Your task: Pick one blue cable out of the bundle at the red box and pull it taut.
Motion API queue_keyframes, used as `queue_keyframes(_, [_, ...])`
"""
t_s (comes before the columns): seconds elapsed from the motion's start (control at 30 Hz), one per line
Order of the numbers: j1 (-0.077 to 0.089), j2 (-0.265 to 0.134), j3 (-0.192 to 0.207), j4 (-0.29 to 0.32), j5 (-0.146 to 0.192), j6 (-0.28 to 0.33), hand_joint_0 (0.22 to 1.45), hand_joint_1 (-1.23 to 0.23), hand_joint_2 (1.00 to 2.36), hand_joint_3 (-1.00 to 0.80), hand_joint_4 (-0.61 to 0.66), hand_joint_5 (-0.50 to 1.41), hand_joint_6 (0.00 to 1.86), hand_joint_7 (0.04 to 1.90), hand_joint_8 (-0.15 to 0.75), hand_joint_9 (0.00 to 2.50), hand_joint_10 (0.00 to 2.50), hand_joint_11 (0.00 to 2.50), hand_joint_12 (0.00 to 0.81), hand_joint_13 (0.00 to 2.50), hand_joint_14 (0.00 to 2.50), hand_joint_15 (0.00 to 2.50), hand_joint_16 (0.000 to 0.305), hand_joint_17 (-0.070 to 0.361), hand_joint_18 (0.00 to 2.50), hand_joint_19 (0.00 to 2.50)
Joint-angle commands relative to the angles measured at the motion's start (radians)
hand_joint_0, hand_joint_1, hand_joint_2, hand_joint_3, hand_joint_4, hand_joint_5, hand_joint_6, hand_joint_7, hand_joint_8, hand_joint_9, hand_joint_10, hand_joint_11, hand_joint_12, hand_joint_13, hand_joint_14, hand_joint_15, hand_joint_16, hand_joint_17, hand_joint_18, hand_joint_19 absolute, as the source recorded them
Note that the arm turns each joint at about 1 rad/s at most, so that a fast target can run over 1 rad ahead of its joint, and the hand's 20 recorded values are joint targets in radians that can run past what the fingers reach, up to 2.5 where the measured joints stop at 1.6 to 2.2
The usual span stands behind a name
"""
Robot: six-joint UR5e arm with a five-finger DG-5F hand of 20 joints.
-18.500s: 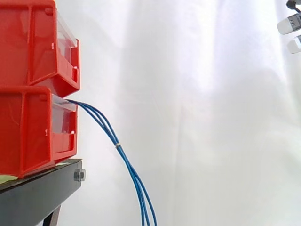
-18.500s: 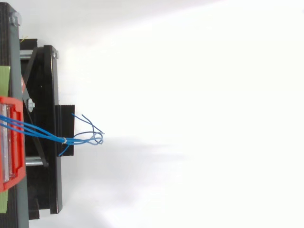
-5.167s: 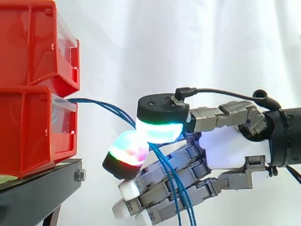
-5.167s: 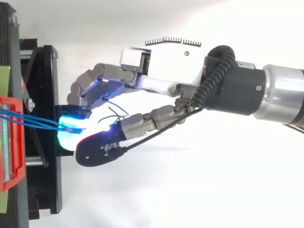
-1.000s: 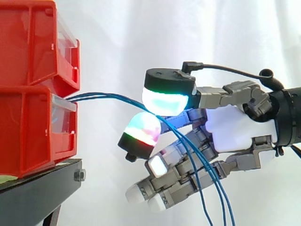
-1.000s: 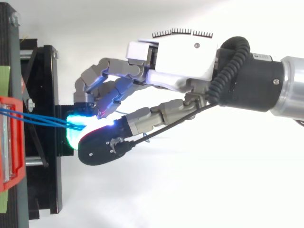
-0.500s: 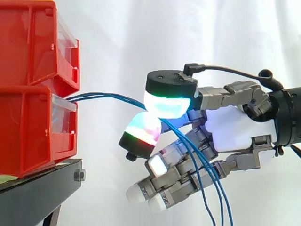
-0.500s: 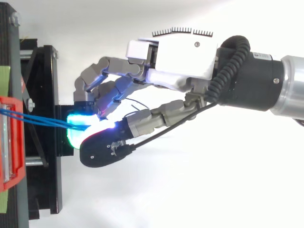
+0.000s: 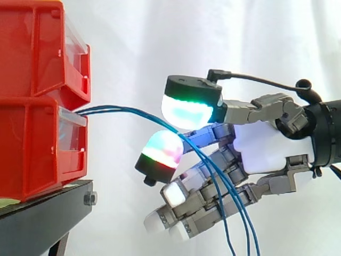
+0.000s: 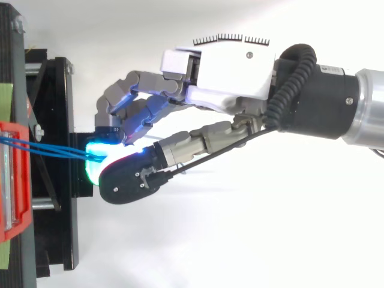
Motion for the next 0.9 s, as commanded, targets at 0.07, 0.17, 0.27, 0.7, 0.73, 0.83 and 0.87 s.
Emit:
queue_keyframes(0.07, [0.000, 0.003, 0.000, -0.005, 0.001, -0.007, 0.59, -0.59, 1.01, -0.30, 0.16, -0.17, 0.83, 0.84, 0.338, 0.76, 0.01, 0.65, 0.334, 0.36, 0.01, 0.21, 0.053, 0.119, 0.28, 0.15])
queue_keyframes(0.17, [0.000, 0.008, 0.000, -0.011, 0.001, -0.016, 0.59, -0.60, 1.01, -0.30, 0.17, -0.17, 0.83, 0.84, 0.340, 0.76, 0.01, 0.66, 0.334, 0.36, 0.01, 0.20, 0.053, 0.119, 0.27, 0.16])
queue_keyframes(0.27, [0.000, 0.014, 0.000, -0.016, 0.002, -0.028, 0.60, -0.63, 1.01, -0.29, 0.16, -0.17, 0.83, 0.85, 0.348, 0.76, 0.01, 0.66, 0.342, 0.37, 0.01, 0.21, 0.055, 0.123, 0.29, 0.14])
queue_keyframes(0.7, [0.000, 0.028, 0.000, -0.018, 0.002, -0.047, 0.64, -0.78, 1.01, -0.09, 0.14, -0.17, 0.91, 0.86, 0.368, 0.79, 0.01, 0.72, 0.355, 0.41, 0.01, 0.19, 0.057, 0.128, 0.37, 0.11])
queue_keyframes(0.73, [0.000, 0.032, 0.000, -0.018, 0.004, -0.050, 0.65, -0.80, 1.01, -0.11, 0.13, -0.17, 0.91, 0.86, 0.366, 0.79, 0.01, 0.72, 0.351, 0.41, 0.01, 0.19, 0.055, 0.125, 0.37, 0.11])
queue_keyframes(0.83, [0.000, 0.035, 0.000, -0.018, 0.008, -0.062, 0.67, -0.84, 1.02, -0.13, 0.09, -0.17, 0.90, 0.85, 0.353, 0.78, 0.01, 0.73, 0.344, 0.41, 0.01, 0.19, 0.053, 0.119, 0.37, 0.10])
queue_keyframes(0.87, [0.000, 0.035, 0.000, -0.018, 0.008, -0.064, 0.67, -0.85, 1.02, -0.15, 0.09, -0.17, 0.90, 0.86, 0.355, 0.78, 0.01, 0.73, 0.345, 0.41, 0.01, 0.19, 0.053, 0.119, 0.37, 0.10])
